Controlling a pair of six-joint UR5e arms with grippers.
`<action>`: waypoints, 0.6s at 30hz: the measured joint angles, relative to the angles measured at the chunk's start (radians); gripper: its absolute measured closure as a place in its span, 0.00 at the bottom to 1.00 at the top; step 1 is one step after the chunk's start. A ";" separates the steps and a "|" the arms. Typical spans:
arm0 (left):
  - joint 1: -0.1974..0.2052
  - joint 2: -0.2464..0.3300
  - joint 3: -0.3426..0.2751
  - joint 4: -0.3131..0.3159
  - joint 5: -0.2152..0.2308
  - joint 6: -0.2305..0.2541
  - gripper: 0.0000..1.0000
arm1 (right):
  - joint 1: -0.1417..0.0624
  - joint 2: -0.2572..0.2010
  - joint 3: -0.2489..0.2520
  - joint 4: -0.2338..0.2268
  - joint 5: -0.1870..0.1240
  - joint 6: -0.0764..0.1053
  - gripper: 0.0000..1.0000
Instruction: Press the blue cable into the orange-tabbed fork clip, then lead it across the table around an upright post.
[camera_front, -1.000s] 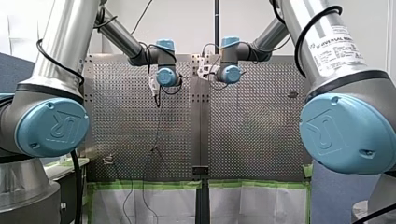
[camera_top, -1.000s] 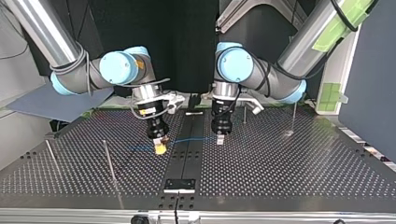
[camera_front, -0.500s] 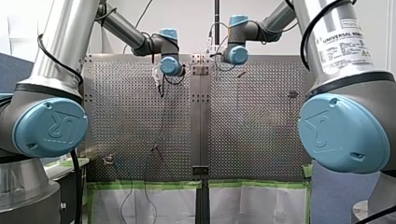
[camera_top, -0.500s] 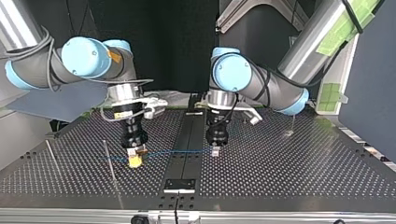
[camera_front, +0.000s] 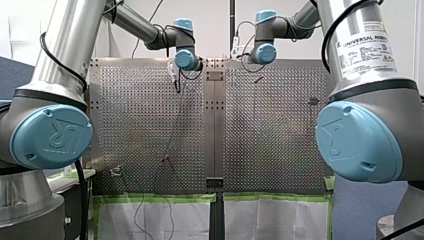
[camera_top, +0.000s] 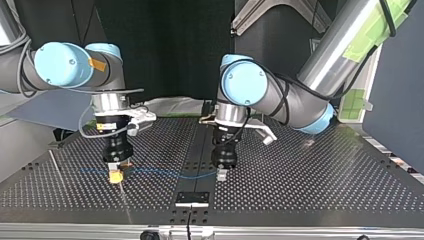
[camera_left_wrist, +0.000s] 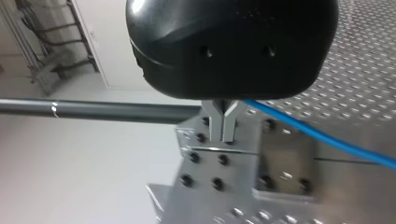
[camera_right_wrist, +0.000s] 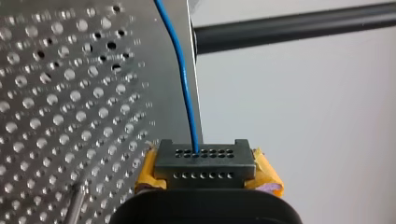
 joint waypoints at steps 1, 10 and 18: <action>-0.002 -0.001 0.010 -0.002 0.004 -0.001 1.00 | -0.007 0.000 0.000 0.002 0.000 0.000 1.00; -0.029 -0.044 0.085 -0.053 0.031 -0.004 1.00 | -0.056 -0.005 0.000 0.011 0.000 0.013 1.00; -0.048 -0.071 0.148 -0.074 0.034 -0.006 1.00 | -0.087 -0.007 0.000 0.014 -0.001 0.018 1.00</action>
